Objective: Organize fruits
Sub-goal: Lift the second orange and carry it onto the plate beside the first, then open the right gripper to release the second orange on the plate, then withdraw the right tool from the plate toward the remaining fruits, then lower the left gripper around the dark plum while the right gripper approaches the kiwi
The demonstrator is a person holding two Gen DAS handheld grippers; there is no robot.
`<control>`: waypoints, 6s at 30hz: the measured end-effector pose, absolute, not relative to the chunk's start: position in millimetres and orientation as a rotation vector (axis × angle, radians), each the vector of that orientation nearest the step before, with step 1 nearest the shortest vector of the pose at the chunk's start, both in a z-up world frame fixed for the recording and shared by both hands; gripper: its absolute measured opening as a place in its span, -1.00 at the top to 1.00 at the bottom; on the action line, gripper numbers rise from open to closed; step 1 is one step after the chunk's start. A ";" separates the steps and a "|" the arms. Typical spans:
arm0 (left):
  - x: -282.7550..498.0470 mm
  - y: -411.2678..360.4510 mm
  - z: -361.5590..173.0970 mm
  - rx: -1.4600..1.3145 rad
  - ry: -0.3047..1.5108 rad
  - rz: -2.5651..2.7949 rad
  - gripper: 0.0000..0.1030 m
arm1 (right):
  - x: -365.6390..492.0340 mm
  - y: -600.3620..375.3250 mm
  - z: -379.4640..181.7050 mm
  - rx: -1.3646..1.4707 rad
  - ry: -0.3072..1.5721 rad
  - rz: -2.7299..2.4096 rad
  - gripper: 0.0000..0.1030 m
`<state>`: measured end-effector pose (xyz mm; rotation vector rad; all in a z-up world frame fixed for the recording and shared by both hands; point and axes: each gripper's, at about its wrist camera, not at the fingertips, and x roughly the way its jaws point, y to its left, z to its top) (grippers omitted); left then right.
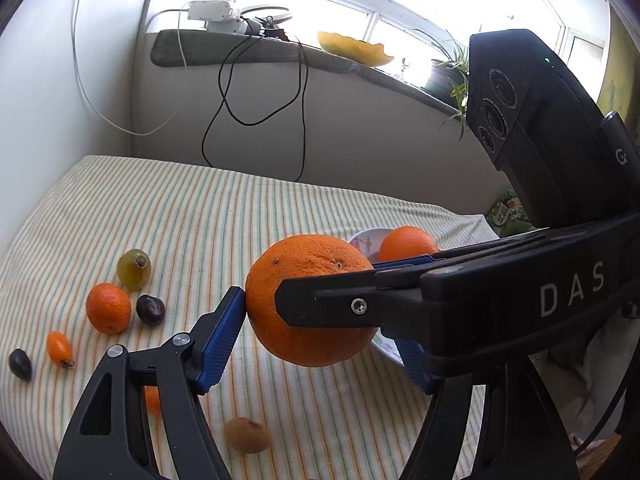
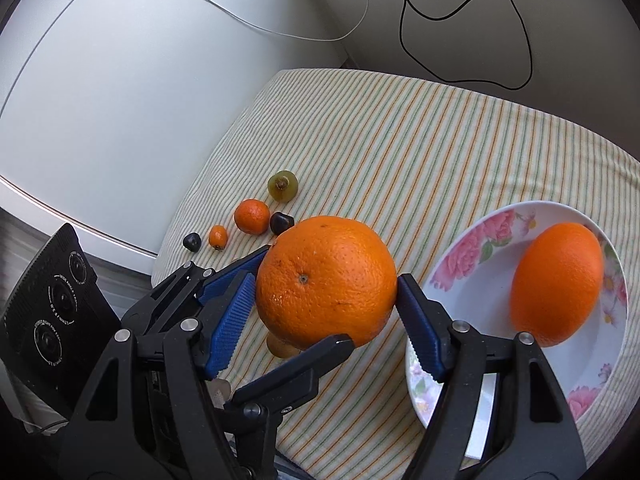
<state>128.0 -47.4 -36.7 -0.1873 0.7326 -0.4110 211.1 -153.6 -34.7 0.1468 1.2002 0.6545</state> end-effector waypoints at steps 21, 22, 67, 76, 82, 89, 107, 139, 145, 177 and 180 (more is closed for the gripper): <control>118.1 -131.6 -33.7 -0.140 0.736 -0.568 -0.38 | 172.9 -247.9 -27.8 0.225 1.167 0.526 -0.43; 117.2 -136.3 -34.7 -0.138 0.738 -0.575 -0.38 | 172.0 -253.7 -29.0 0.230 1.168 0.519 -0.43; 147.9 -207.7 -56.8 -0.092 0.800 -0.645 -0.39 | 180.9 -318.0 -46.1 0.164 1.161 0.368 -0.43; 146.8 -206.1 -52.7 -0.073 0.794 -0.631 -0.42 | 180.3 -321.4 -39.4 0.149 1.133 0.331 -0.44; 145.0 -201.1 -53.4 -0.073 0.795 -0.625 -0.47 | 175.8 -327.5 -35.2 0.189 1.113 0.335 -0.47; 139.8 -196.4 -49.4 -0.065 0.783 -0.622 -0.47 | 169.3 -328.0 -26.6 0.211 1.084 0.340 -0.47; 117.2 -159.1 -28.6 -0.063 0.717 -0.588 -0.47 | 140.5 -320.9 6.3 0.237 0.914 0.309 -0.48; 79.5 53.2 -62.4 -0.074 0.731 -0.188 -0.47 | 71.6 -171.8 -10.3 0.004 0.728 0.484 -0.48; 75.7 94.6 -79.8 -0.182 0.767 -0.114 -0.47 | 80.4 -140.9 -37.7 -0.048 0.797 0.525 -0.48; 109.3 152.8 -109.5 -0.279 0.781 -0.025 0.03 | 96.4 -86.8 -93.4 -0.104 0.935 0.610 0.14; 111.1 152.3 -111.1 -0.280 0.782 -0.022 0.06 | 98.6 -85.8 -97.1 -0.112 0.947 0.606 0.19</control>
